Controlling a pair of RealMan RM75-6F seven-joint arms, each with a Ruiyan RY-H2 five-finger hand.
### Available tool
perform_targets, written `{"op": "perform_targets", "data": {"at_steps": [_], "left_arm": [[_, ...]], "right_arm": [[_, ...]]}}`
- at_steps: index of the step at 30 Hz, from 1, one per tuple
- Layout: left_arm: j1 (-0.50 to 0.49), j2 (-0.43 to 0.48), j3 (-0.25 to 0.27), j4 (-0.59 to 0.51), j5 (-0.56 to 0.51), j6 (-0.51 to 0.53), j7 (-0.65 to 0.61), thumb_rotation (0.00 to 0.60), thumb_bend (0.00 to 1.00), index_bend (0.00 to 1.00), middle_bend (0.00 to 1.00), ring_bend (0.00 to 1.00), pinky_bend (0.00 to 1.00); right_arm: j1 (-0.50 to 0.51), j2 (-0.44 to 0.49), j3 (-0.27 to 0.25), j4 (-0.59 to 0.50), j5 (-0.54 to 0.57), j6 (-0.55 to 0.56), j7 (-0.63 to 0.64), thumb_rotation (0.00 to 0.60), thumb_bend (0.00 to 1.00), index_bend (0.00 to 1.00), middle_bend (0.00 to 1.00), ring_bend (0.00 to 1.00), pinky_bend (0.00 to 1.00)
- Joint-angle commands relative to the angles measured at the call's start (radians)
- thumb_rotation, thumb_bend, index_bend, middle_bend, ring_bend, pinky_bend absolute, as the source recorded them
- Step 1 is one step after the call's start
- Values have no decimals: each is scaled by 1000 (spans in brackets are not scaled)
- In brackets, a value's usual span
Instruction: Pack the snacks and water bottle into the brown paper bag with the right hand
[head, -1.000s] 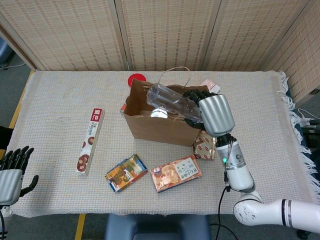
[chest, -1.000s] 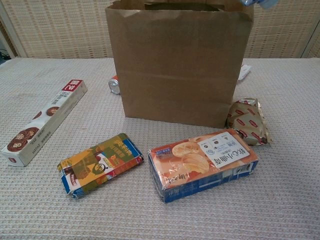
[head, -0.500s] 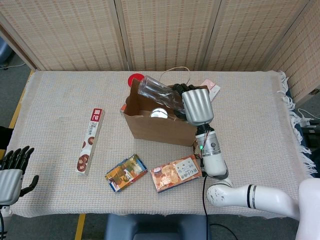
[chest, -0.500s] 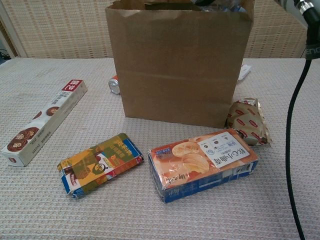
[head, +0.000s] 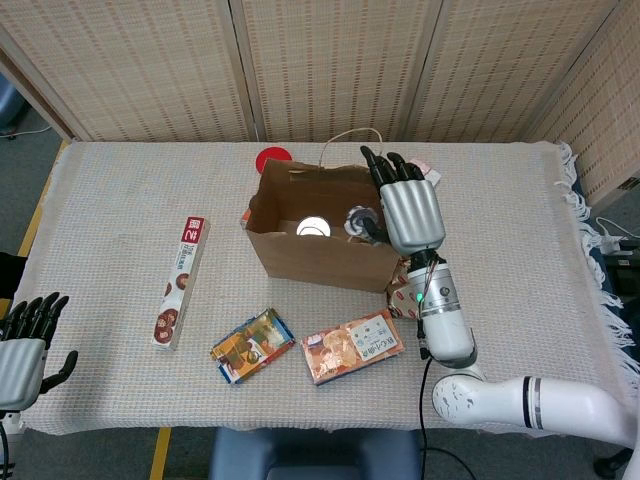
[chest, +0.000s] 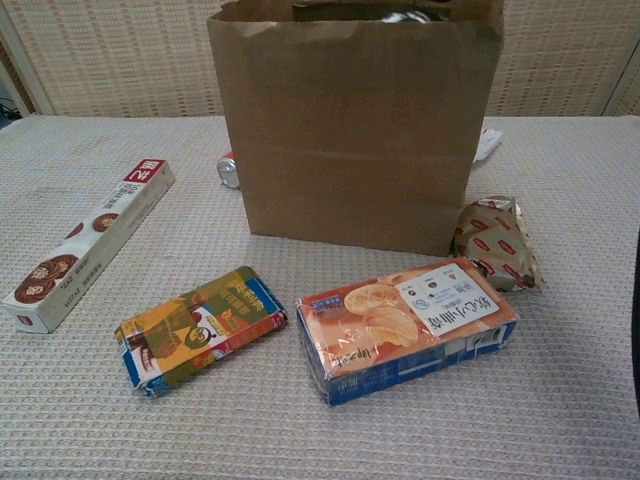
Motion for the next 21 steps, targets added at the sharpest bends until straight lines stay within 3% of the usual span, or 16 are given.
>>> {"op": "perform_targets", "data": {"at_steps": [1,4,8,14,17,21], "left_arm": [[0,0,0,-1,-1,0,2,600,370,0,0,0,0],[0,-1,-1,-2,-2,1,5,600,369,0,0,0,0],[1,-2,-1,-3,-3,2,11,600,370,0,0,0,0],[2,-4,-2,-8,-6,4,21,600,371,0,0,0,0],[3,-5,-2,-10,-7,5,27,600,370,0,0,0,0],[2,-6,-3,-11,-8,5,34,600,370,0,0,0,0]], "right_arm": [[-42,58,-13,-53,-33,10,38,600,168,0,186,101,227],[-98,137,-55,-112,-89,-5,86,600,168,0,186,101,215],[-201,275,-161,-158,-266,-54,200,600,168,0,186,104,209],[-341,407,-332,-75,-555,-64,370,600,167,0,185,105,209],[-395,424,-398,-25,-575,-77,399,600,123,0,184,97,191],[-421,402,-444,10,-501,-140,363,600,59,0,153,68,152]]}}
